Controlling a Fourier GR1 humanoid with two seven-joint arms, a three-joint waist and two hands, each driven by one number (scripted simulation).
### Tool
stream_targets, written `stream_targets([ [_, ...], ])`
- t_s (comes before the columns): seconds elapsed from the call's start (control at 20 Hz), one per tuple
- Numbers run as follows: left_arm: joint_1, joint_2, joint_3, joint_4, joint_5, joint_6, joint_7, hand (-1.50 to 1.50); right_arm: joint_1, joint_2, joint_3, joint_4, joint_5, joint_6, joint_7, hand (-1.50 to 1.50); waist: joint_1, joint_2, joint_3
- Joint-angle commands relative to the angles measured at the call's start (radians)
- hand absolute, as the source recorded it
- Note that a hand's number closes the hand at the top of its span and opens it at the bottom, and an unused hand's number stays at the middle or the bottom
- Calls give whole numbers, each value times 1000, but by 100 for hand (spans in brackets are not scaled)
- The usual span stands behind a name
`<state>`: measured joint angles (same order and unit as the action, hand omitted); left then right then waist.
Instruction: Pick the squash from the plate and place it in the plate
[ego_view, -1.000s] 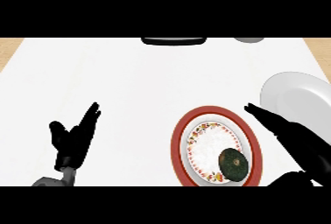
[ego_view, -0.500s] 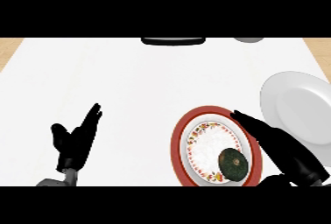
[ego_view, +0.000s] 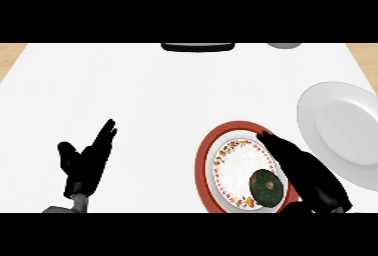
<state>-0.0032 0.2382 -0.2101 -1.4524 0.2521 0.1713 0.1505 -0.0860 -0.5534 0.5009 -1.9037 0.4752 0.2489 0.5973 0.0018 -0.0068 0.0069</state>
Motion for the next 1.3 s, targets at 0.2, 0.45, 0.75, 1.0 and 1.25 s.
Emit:
stream_targets([
  [0.2,18,-50,-16,-30,-45,37,79,0,-4,97,8,145,90,11,-69,-150,2,7,-6],
  [0.45,111,-33,1,-2,-31,-42,-17,0,14,103,30,175,136,30,-106,-150,4,6,-7],
  [0.75,22,-66,17,26,-47,-25,46,0,-10,63,16,164,192,88,-183,150,-2,7,-7],
  [1.0,41,-78,17,-16,-76,-11,71,0,6,95,15,194,276,38,-240,150,-2,6,-7],
  [1.25,6,-62,25,13,-58,-53,62,0,-132,274,-118,299,350,-102,41,150,16,16,-7],
])
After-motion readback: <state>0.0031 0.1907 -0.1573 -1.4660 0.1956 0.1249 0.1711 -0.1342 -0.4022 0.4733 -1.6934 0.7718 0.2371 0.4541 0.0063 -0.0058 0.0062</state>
